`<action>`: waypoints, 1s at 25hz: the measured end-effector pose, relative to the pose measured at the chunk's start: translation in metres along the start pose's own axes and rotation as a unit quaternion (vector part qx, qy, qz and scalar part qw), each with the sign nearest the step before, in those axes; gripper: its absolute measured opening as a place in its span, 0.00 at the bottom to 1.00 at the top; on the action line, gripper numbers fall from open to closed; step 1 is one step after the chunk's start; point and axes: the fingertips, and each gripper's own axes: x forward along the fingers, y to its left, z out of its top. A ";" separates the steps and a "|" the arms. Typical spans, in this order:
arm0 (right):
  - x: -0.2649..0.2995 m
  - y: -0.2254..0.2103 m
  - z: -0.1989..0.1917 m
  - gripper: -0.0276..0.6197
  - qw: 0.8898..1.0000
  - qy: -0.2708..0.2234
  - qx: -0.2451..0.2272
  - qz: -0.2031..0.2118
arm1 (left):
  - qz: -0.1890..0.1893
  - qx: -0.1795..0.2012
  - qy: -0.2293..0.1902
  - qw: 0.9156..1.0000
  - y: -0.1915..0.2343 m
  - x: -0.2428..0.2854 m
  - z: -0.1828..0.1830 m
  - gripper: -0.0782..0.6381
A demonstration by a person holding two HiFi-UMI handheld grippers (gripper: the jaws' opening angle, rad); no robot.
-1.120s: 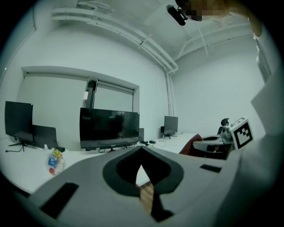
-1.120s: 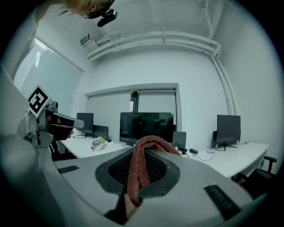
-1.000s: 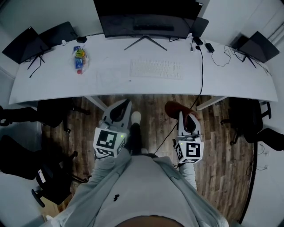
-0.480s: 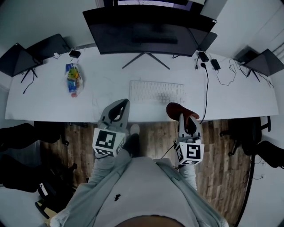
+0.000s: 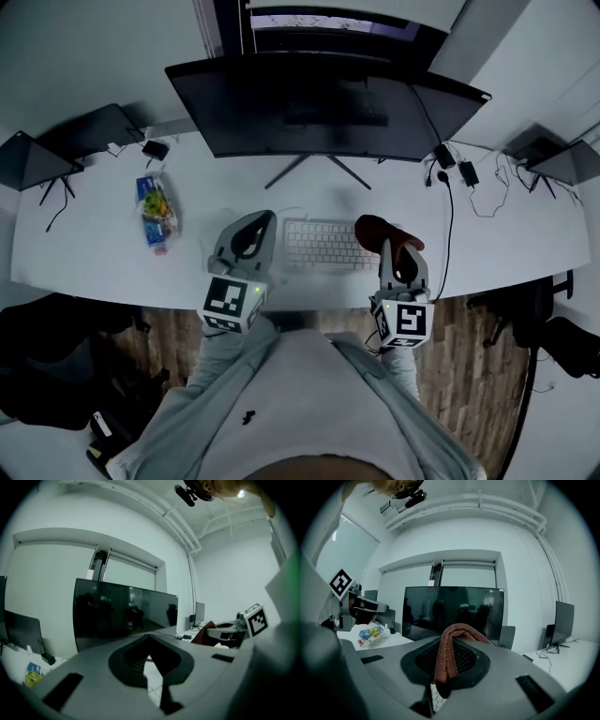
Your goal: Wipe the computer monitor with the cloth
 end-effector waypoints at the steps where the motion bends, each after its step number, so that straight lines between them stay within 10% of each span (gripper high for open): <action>1: 0.008 0.000 0.002 0.10 1.000 -0.001 -0.001 -0.003 | -0.001 0.001 0.000 1.000 0.006 0.005 0.001 0.14; 25: 0.102 0.004 0.030 0.10 0.993 -0.019 -0.023 0.113 | 0.117 -0.033 0.007 0.993 0.051 0.020 0.002 0.14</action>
